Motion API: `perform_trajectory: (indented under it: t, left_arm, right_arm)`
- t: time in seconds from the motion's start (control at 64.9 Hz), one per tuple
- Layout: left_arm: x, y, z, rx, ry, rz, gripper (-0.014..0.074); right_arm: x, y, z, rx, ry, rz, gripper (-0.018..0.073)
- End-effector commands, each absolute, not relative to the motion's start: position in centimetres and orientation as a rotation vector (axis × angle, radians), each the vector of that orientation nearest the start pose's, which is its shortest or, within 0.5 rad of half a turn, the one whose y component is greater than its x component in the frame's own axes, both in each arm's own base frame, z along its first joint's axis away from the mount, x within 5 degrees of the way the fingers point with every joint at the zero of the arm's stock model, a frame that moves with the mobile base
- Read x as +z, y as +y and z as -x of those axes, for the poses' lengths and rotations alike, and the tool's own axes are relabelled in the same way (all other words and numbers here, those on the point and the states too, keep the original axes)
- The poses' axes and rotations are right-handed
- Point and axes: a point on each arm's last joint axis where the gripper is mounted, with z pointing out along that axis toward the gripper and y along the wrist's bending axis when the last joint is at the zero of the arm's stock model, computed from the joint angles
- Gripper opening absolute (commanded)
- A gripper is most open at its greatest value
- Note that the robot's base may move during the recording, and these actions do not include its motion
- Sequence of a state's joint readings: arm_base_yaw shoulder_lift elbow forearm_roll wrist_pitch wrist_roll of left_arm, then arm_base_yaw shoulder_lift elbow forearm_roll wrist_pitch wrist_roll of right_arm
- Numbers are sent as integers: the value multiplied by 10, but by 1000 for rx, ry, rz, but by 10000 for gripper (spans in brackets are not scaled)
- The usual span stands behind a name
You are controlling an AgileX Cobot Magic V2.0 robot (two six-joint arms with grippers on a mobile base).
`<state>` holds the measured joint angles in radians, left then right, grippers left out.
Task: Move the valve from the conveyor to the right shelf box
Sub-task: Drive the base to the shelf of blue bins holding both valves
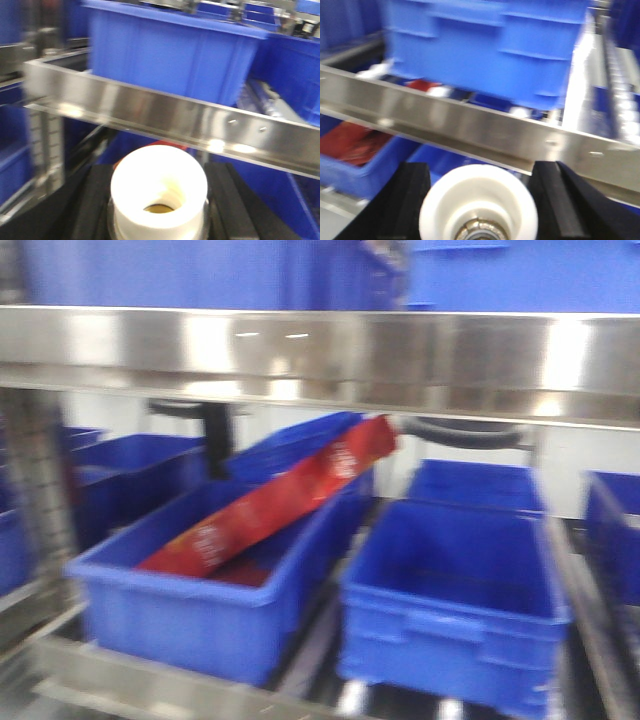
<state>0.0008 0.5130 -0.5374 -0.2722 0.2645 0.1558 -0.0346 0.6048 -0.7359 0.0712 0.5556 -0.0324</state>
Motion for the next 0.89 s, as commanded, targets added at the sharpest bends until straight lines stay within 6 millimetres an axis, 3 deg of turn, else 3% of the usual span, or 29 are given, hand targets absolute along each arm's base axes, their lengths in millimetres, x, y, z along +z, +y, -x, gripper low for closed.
perform_trajectory:
  t: [0.0, 0.878]
  left_arm:
    - [340, -6, -108, -143, 1651, 48, -111]
    - [340, -6, -108, -143, 1651, 48, -111]
  right_arm:
    - [371, -2, -115, 13, 1822, -31, -162]
    - [371, -2, -115, 13, 1822, -31, -162]
